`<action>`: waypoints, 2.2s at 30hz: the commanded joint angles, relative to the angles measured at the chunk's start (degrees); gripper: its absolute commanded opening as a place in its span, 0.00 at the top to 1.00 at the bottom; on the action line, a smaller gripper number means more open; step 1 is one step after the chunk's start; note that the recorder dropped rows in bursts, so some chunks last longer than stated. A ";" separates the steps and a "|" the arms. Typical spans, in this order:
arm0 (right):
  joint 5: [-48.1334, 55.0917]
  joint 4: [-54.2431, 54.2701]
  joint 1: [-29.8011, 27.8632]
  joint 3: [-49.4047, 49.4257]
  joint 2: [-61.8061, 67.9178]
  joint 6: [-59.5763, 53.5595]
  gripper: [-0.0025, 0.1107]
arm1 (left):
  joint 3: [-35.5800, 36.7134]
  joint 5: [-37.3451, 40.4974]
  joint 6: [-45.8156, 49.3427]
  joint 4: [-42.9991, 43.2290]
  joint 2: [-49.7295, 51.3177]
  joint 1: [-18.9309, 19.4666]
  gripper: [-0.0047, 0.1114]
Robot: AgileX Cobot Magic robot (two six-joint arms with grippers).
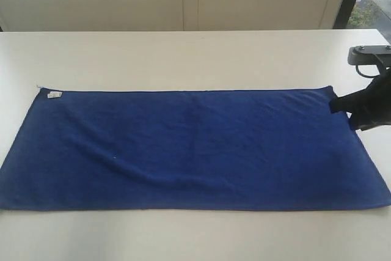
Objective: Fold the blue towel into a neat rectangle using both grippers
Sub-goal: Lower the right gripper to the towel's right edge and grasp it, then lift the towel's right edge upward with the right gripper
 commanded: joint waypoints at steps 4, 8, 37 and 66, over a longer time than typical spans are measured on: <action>-4.70 -4.40 -0.30 -0.31 2.68 -0.86 0.65 | 0.26 0.31 0.14 -0.50 -0.33 0.10 0.96; -4.70 -4.18 -0.30 -0.31 4.70 -0.62 0.64 | 0.26 -0.03 0.14 -0.50 -0.33 0.10 0.96; -2.01 -7.67 -7.14 -3.86 8.36 2.49 0.98 | 0.26 -0.13 0.14 -0.50 -0.33 0.10 0.96; 3.92 5.05 6.73 -9.57 -13.45 1.98 0.98 | 0.26 -0.13 0.14 -0.50 -0.33 0.10 0.96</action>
